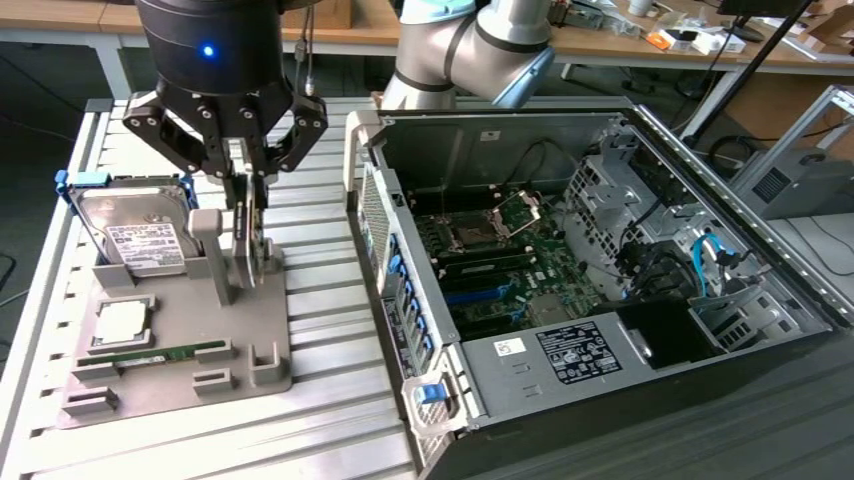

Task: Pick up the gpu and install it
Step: 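Pick up the gpu and move the gpu toward the slot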

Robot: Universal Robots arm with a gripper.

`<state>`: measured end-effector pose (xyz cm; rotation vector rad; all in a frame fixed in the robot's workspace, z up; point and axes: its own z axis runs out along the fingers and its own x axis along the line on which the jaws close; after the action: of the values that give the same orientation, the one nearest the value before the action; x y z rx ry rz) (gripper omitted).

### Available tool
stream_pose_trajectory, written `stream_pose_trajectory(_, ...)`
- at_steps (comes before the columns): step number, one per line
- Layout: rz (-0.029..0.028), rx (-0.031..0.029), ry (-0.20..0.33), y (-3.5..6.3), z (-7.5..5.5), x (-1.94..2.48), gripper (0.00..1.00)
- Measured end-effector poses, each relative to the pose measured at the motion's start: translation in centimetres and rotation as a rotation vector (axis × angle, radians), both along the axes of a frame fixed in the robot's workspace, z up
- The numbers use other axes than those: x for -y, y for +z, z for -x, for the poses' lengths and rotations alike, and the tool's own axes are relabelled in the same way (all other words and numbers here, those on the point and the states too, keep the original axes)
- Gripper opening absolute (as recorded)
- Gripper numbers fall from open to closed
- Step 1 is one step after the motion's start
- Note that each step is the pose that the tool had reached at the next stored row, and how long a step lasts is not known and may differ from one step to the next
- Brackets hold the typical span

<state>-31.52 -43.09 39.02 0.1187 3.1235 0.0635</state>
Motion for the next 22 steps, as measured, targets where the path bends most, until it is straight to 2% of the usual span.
stream_pose_trajectory(22, 0.0, 0.0, 0.0, 1.11, 0.0, 0.0, 0.27)
